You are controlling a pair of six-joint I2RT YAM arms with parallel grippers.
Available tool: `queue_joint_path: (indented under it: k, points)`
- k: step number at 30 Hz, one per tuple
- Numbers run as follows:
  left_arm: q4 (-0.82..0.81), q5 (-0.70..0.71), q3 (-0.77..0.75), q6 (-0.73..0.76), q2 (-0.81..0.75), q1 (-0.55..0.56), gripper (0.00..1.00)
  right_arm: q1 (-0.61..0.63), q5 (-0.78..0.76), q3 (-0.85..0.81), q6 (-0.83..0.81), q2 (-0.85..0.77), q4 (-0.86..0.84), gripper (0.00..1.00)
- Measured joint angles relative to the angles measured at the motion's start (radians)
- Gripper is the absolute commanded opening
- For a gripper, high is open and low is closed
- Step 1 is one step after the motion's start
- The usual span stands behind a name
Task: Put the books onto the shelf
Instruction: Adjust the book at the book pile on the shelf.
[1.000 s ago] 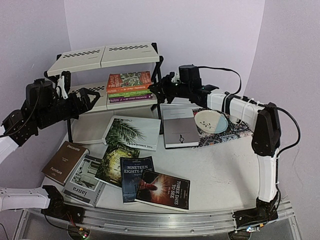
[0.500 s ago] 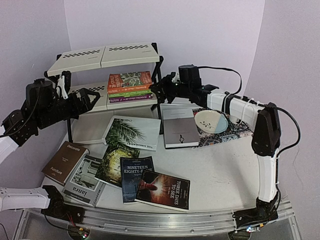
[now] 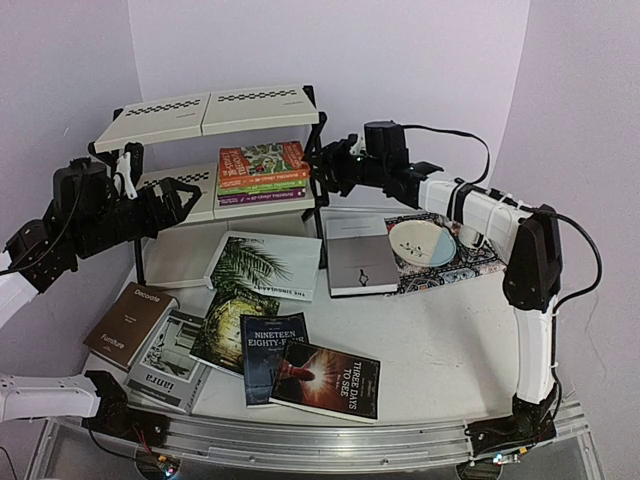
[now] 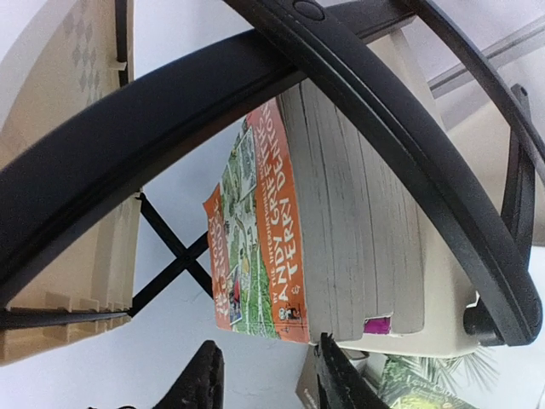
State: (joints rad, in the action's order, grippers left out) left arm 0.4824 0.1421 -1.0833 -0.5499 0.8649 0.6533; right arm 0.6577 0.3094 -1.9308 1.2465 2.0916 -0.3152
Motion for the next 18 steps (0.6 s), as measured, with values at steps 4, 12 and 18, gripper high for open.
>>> queue_joint_path:
  k: [4, 12, 18]
  points:
    - [-0.001, -0.002, 0.013, -0.001, 0.001, 0.000, 0.99, -0.001, 0.005, 0.069, -0.017, -0.033, -0.007, 0.61]
    - [-0.001, -0.034, 0.119, -0.052, 0.042, 0.000, 0.99, -0.001, 0.059, 0.328, -0.087, -0.214, -0.001, 0.64]
    - [0.002, -0.061, 0.219, -0.073, 0.060, 0.000, 0.99, 0.002, 0.101, 0.573, -0.195, -0.407, 0.001, 0.74]
